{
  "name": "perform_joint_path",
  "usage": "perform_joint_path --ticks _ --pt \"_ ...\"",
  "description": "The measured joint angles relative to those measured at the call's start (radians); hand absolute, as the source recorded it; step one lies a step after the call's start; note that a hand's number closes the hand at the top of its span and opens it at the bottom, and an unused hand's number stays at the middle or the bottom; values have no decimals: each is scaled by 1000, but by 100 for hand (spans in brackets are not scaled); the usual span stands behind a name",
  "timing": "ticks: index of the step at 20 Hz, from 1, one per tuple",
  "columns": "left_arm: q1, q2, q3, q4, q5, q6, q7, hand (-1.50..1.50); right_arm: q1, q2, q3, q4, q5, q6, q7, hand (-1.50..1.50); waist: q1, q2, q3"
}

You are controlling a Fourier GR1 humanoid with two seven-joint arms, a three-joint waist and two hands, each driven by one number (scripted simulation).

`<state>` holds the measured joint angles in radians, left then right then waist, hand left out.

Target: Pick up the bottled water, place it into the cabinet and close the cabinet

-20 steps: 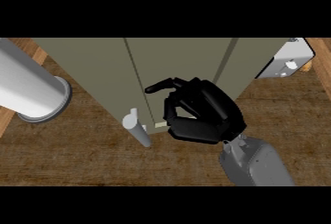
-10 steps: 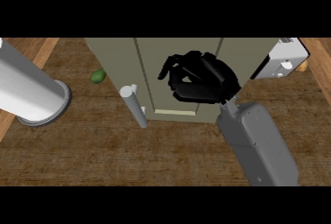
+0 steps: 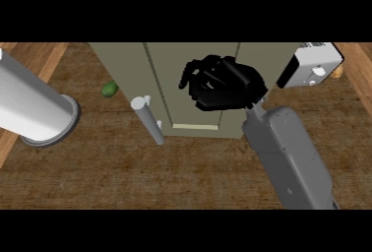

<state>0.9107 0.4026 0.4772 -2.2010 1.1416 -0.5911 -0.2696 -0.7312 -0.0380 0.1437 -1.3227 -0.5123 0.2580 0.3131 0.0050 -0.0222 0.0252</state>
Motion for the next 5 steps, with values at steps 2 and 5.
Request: perform_joint_path --ticks 2,5 --pt "-10 -5 -9 -8 -3 7 8 -150 0 -11 -7 0 -23 25 5 150 -2 0 6" --pt "-15 -9 -8 -1 -3 -1 17 -150 5 -24 -16 -8 -36 48 16 150 -5 -1 9"
